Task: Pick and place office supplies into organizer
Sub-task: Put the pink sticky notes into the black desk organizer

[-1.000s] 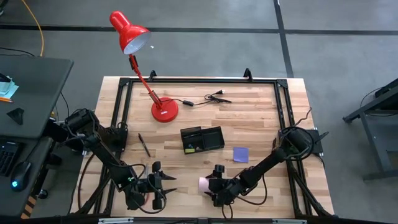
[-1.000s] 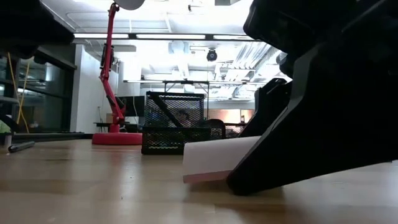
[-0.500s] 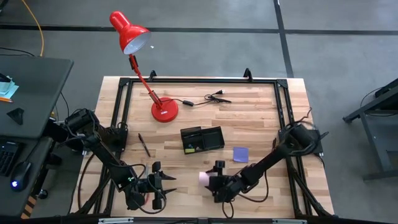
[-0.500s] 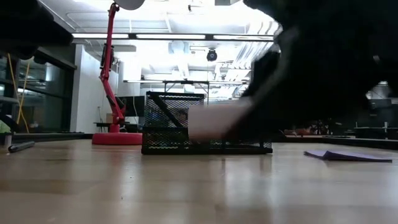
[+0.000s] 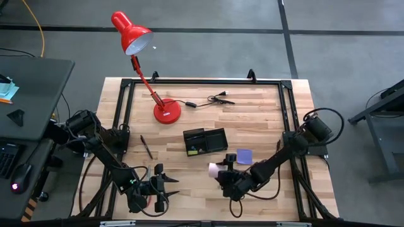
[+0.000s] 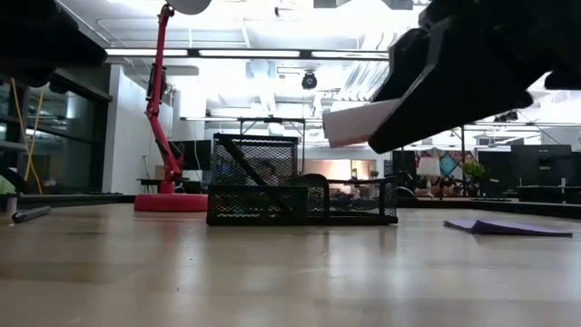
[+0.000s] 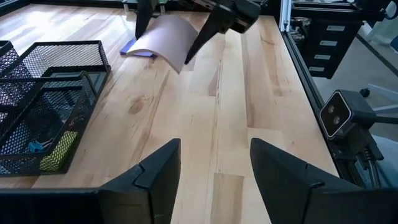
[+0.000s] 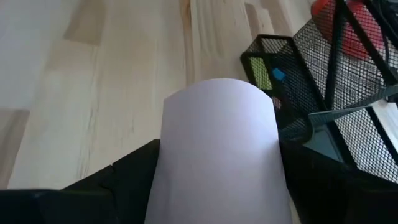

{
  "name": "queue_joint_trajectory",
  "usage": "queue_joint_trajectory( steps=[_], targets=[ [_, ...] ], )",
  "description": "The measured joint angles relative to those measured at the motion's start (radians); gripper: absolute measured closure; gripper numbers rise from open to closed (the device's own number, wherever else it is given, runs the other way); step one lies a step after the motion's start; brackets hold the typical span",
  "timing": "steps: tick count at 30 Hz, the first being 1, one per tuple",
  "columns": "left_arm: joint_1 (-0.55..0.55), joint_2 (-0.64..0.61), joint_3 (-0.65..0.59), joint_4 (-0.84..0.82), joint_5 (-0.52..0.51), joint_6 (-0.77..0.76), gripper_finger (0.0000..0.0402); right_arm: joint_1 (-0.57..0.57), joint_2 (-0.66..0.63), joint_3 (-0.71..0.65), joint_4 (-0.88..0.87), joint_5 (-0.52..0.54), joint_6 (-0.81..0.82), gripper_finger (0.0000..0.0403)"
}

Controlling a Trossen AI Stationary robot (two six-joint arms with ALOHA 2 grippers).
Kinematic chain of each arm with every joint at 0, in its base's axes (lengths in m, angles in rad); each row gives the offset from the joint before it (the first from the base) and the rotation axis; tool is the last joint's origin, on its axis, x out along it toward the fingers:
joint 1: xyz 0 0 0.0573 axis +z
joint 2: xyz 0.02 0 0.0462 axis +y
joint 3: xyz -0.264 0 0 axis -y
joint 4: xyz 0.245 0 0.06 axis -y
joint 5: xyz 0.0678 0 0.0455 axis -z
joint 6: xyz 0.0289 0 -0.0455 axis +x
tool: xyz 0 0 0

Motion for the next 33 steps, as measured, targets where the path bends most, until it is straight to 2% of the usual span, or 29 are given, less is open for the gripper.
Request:
queue_joint_trajectory(
  steps=[11, 16, 21, 26, 33],
  targets=[
    [0.000, 0.009, 0.000, 0.000, -0.001, 0.000, 0.0218, -0.103, -0.040, -0.001, 0.015, -0.140, -0.128, 0.0103],
    [0.000, 0.027, 0.000, 0.003, 0.001, 0.000, 0.0218, -0.159, -0.064, -0.040, -0.010, -0.207, -0.127, 0.0103],
    [0.000, 0.026, 0.000, 0.009, -0.021, 0.000, 0.0218, -0.188, -0.171, -0.132, -0.006, -0.221, -0.100, 0.0103],
    [0.008, 0.026, 0.000, 0.010, -0.021, 0.010, 0.0218, -0.195, -0.288, -0.219, 0.104, -0.209, -0.178, 0.0103],
    [0.010, 0.026, 0.000, 0.016, -0.021, 0.024, 0.0217, -0.319, -0.361, -0.277, 0.112, -0.239, -0.275, 0.0103]
  ],
)
